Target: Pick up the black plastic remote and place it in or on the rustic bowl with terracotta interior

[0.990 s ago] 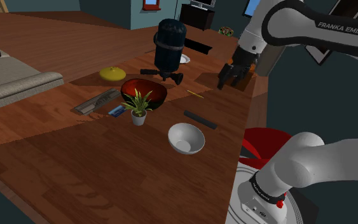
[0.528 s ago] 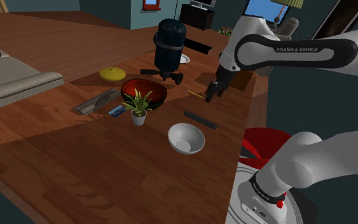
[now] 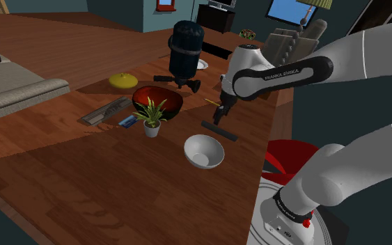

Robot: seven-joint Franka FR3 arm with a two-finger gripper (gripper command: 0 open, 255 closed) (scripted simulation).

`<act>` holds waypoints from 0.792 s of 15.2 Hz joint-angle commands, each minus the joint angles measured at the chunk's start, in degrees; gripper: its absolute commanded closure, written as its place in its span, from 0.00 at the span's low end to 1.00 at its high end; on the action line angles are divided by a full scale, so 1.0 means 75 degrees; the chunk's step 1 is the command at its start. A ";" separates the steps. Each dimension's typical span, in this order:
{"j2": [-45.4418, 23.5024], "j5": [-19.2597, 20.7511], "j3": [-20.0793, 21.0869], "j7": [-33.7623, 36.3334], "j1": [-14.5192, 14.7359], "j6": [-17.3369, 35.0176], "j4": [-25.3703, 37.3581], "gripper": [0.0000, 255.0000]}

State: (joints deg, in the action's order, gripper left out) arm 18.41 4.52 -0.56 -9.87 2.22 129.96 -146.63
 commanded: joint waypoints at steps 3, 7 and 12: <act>-0.0618 0.0250 -0.0021 -0.0247 -0.0025 0.0727 -0.0120 0.00; -0.0951 0.0306 -0.0037 -0.0214 -0.0054 0.1205 -0.0264 0.00; -0.1183 0.0347 -0.0048 -0.0189 -0.0074 0.1515 -0.0341 0.00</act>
State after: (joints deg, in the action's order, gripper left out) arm 9.69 7.10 -0.92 -11.31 1.67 141.13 -149.18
